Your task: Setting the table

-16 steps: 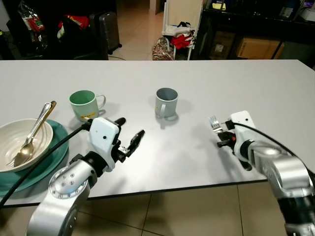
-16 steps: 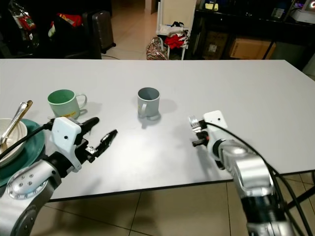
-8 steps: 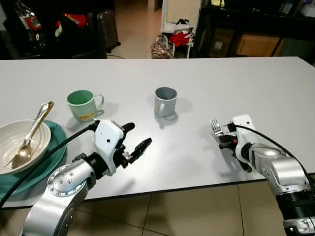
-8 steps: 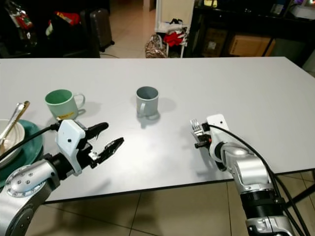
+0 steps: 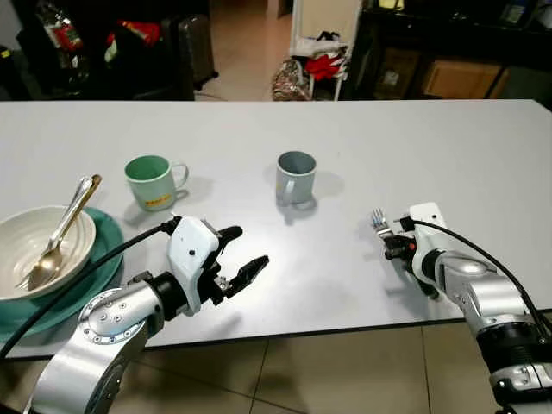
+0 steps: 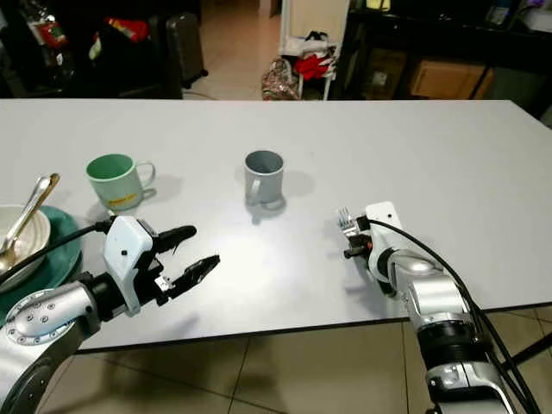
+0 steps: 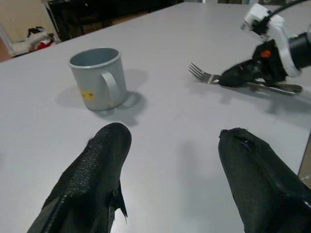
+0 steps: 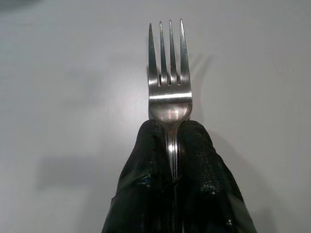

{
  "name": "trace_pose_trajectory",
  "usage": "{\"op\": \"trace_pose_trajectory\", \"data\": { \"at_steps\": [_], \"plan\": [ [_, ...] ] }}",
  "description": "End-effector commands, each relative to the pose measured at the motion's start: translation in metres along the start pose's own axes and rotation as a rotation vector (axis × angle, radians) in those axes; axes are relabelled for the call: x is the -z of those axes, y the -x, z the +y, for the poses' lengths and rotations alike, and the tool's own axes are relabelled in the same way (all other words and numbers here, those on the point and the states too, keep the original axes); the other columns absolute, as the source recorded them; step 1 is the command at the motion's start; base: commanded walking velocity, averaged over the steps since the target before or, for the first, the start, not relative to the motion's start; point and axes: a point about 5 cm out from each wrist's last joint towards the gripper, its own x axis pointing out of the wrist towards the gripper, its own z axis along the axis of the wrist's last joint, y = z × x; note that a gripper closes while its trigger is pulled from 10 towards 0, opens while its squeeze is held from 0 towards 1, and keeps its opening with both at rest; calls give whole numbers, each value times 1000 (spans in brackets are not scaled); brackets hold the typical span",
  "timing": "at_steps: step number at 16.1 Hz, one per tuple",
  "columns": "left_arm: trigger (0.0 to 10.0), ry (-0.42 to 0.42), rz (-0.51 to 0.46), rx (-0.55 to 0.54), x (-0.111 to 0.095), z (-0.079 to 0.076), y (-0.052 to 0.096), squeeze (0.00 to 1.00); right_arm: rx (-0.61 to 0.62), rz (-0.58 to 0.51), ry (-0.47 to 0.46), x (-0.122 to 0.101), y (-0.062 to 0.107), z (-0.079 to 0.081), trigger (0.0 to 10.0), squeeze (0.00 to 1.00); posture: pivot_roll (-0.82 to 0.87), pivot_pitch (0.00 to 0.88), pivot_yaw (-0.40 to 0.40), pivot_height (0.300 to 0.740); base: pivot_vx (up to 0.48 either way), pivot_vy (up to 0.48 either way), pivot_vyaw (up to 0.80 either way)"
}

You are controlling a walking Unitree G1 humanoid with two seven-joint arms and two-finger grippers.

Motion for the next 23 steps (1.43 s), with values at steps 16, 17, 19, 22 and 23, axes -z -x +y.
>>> {"op": "trace_pose_trajectory", "data": {
  "at_steps": [16,17,19,22,23],
  "plan": [
    [10000,-4,12,83,0,-5,-3,0,-25,49,-10,19,6,-6,10000,20,-53,0,-9,740,0,0,0],
    [10000,-4,13,84,0,-5,-3,0,-23,49,-13,19,6,-6,10000,39,-53,0,-8,740,0,0,0],
    [10000,-7,16,87,0,-5,-3,0,-23,52,-14,20,6,-5,10000,231,-53,0,-8,740,0,0,0],
    [10000,-10,18,85,1,-4,-4,0,-23,48,-14,19,5,-3,10000,1000,-53,0,-8,740,0,0,0],
    [10000,-12,17,82,1,-3,-4,0,-22,42,-15,17,4,-2,10000,1000,-51,0,-9,740,0,0,0]
  ]
}}
